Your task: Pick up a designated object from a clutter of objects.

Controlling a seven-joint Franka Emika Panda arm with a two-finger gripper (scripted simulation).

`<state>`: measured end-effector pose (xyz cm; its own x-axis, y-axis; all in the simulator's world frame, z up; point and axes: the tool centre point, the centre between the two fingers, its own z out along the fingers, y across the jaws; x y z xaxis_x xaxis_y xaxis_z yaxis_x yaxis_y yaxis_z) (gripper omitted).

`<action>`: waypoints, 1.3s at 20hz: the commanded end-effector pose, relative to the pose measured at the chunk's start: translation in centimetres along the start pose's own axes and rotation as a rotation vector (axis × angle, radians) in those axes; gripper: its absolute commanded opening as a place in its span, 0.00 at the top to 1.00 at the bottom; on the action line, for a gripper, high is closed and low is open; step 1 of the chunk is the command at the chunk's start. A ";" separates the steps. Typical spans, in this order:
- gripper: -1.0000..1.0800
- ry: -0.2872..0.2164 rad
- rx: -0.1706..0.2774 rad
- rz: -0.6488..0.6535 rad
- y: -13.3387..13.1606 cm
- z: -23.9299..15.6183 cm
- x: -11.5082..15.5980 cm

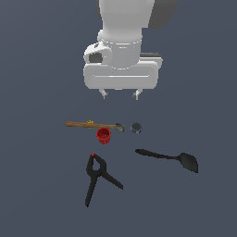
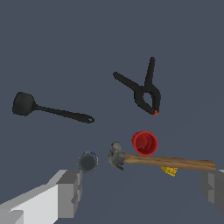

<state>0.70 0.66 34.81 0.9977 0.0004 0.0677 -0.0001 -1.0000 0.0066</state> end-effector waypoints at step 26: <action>0.04 -0.019 0.036 0.072 -3.8 5.3 -0.5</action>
<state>0.64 3.98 30.59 0.9971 -0.0563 0.0510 -0.0548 -0.9980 -0.0307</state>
